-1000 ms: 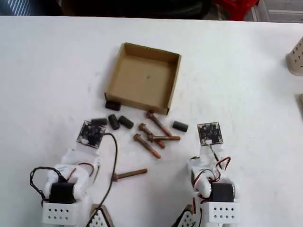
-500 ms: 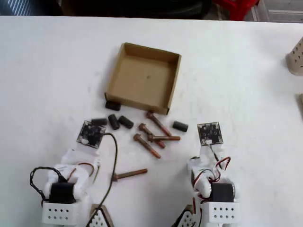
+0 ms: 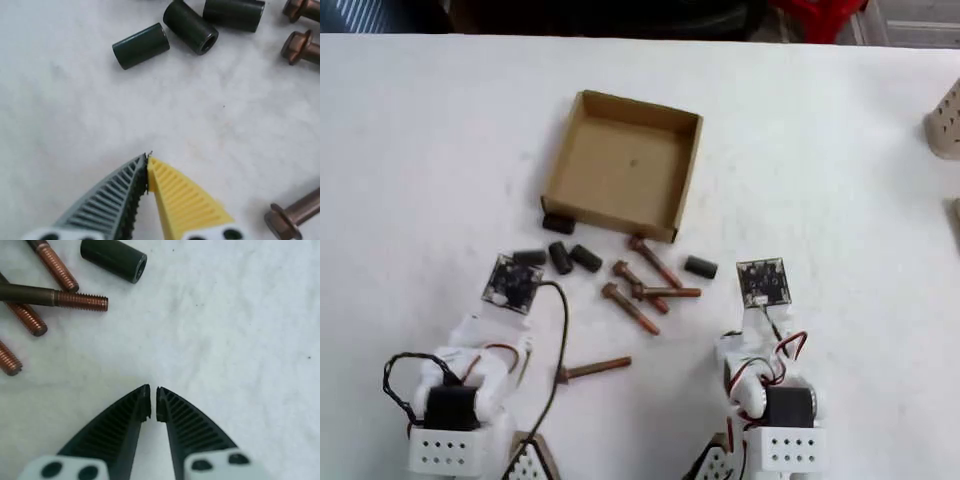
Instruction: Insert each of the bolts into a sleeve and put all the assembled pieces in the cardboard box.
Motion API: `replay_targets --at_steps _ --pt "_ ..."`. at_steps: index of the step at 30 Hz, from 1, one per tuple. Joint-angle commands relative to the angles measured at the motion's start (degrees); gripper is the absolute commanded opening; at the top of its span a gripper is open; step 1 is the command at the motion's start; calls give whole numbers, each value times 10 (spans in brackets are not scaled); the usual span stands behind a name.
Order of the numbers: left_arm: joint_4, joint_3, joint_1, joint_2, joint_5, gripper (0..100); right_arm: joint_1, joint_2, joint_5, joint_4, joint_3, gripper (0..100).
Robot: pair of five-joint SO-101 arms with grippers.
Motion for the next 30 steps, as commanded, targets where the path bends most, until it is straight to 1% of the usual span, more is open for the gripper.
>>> replay_targets --at_steps 1,7,14,17,19,21,23,25,26,28,30 --pt "-50 -2 6 -5 -1 24 -4 -2 3 -7 4 18" --pt "-114 -3 6 -5 -1 24 0 -2 5 -7 -9 18" --pt "-112 -4 6 -5 -4 24 3 -2 5 -9 -20 18" --pt "-115 -6 6 -5 -4 24 55 -2 5 -12 -40 18" --pt "-114 -16 5 -5 -2 24 74 -3 5 -40 -43 18" --pt "-115 -20 5 -5 -1 24 73 -2 5 -65 -41 18" --pt "-115 -32 1 -5 0 24 64 -2 6 -62 -41 18" --pt "-115 -48 -20 -5 0 24 51 -2 7 -53 -42 18" --pt "-116 -59 -30 -5 0 24 50 -2 17 -51 -44 18" --pt "-125 -79 -46 -3 2 24 46 -2 88 -36 -44 18" --pt "-128 -102 -50 10 21 24 45 -2 156 -15 -46 18"
